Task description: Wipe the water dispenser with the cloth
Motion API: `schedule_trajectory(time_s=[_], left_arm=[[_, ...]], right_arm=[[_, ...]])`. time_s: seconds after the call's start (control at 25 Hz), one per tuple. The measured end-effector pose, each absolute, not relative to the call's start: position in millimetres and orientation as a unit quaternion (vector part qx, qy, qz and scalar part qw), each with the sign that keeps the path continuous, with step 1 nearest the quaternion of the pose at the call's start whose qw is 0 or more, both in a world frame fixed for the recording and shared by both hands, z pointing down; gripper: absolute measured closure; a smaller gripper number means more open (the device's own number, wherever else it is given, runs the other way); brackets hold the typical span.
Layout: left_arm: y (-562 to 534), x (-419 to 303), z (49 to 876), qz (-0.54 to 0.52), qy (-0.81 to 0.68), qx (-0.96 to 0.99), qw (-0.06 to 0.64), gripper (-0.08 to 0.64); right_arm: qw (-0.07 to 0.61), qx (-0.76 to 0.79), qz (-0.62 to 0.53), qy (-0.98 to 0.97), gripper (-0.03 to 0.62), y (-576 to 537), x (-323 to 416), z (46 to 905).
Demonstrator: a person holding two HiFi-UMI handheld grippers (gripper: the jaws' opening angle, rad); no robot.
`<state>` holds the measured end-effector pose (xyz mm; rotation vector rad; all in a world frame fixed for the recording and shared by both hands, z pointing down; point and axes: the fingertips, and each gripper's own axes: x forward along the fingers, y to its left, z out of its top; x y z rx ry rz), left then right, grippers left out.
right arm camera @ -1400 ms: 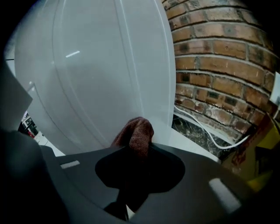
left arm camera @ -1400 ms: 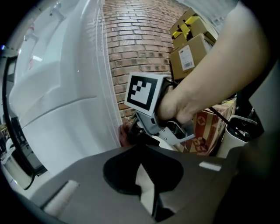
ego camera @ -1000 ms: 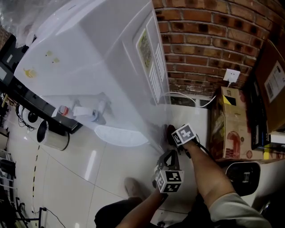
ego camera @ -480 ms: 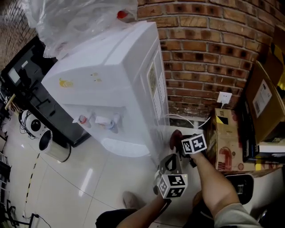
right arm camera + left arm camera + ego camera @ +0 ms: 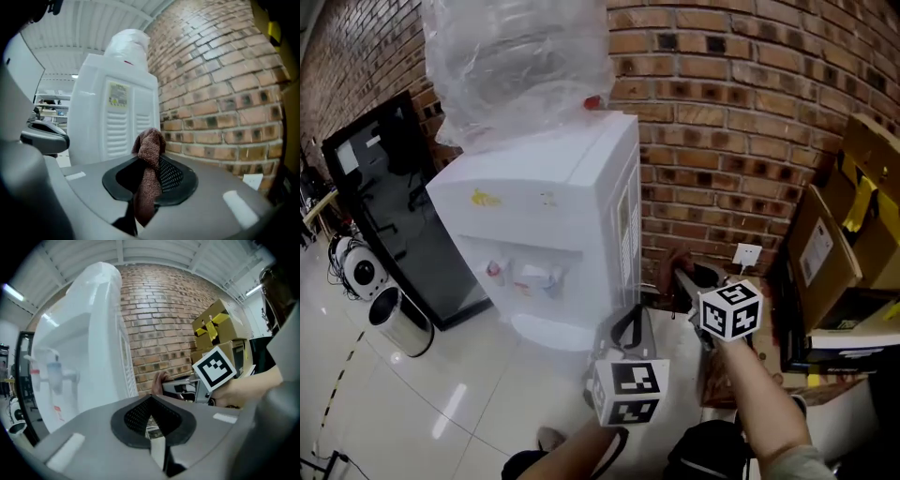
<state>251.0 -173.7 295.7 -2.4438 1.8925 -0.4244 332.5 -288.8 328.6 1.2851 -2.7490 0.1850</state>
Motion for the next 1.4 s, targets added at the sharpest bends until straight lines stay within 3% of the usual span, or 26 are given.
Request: schedule_trajectory(time_s=[0.32,0.64,0.88,1.08,1.4], left_arm=[[-166,221,222,-0.064,0.627,-0.776,0.007,0.56],[-159,226,200,-0.048,0.619,-0.784,0.019,0.56],[-162,227,206,-0.051,0.618,-0.785,0.012,0.56],[-164,231,213,-0.061,0.615,-0.786,0.01,0.56],[-166,248,236,-0.079,0.604,-0.793,0.011,0.56]], right_arm=[[-0.03,0.396,-0.089,-0.913,0.509,-281,298,133],[-0.027,0.424,-0.175,-0.888,0.509,-316,275,24],[0.017,0.415,-0.175,-0.893,0.509,-342,247,29],[0.012,0.419,-0.157,-0.894,0.511,-345,253,43],[0.052,0.417,-0.116,-0.9,0.511,-349,259,113]])
